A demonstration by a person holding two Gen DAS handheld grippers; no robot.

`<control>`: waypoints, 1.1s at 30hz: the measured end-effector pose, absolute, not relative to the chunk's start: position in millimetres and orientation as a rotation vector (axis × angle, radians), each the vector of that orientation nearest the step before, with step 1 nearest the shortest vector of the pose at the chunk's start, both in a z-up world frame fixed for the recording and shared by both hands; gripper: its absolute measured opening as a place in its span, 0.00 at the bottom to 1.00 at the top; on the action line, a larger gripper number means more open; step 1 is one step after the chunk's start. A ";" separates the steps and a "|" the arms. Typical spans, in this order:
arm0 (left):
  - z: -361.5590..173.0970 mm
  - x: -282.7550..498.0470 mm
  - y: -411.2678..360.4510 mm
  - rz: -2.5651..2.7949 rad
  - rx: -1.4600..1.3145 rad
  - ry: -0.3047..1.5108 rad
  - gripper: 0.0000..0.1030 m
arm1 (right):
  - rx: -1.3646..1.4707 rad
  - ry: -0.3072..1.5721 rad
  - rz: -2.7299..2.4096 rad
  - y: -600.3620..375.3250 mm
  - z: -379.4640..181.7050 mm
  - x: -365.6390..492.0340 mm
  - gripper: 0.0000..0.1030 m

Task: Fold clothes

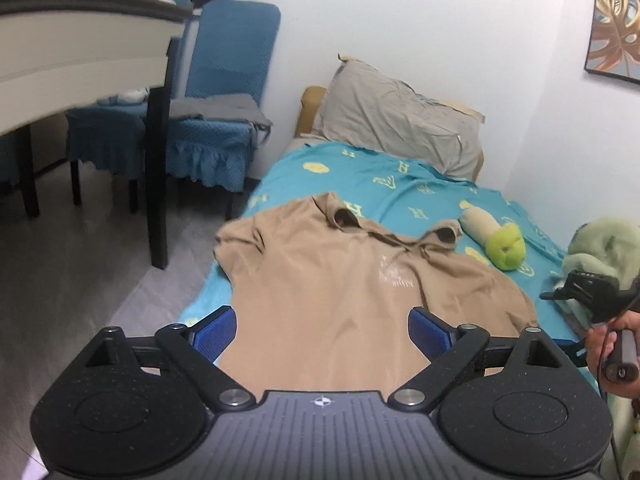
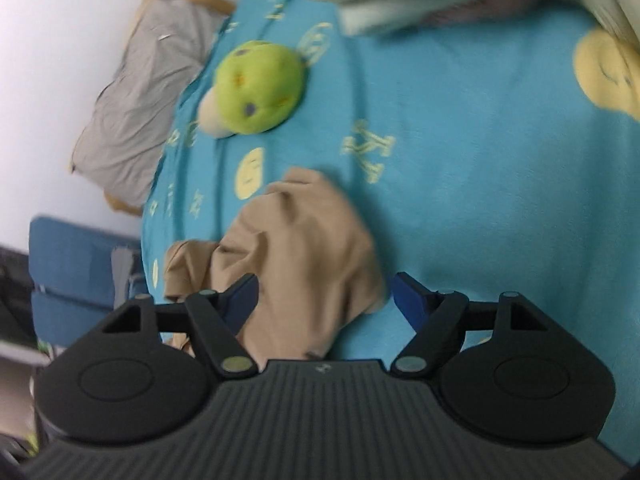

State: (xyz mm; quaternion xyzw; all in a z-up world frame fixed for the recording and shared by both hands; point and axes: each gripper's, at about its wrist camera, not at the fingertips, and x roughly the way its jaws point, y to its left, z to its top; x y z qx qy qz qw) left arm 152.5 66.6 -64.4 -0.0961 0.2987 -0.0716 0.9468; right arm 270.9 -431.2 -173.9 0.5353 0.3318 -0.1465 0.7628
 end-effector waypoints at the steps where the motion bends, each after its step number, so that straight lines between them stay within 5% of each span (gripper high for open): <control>1: -68.1 155.7 66.1 -0.153 -0.196 0.631 0.92 | 1.194 0.732 -0.329 -433.9 -180.3 268.9 0.74; 8: -92.4 173.6 61.6 -0.195 -0.225 0.643 0.92 | 1.233 0.750 -0.241 -420.4 -192.3 287.7 0.67; 13: -102.8 183.1 63.0 -0.188 -0.261 0.650 0.92 | 1.200 0.755 -0.252 -412.1 -191.9 295.7 0.14; 22: -103.2 187.3 71.2 -0.151 -0.288 0.646 0.91 | 0.807 0.590 -0.468 -406.0 -129.3 282.2 0.10; 33: -110.6 196.3 76.5 -0.106 -0.238 0.702 0.91 | 0.686 0.659 -0.546 -433.4 -158.4 285.4 0.10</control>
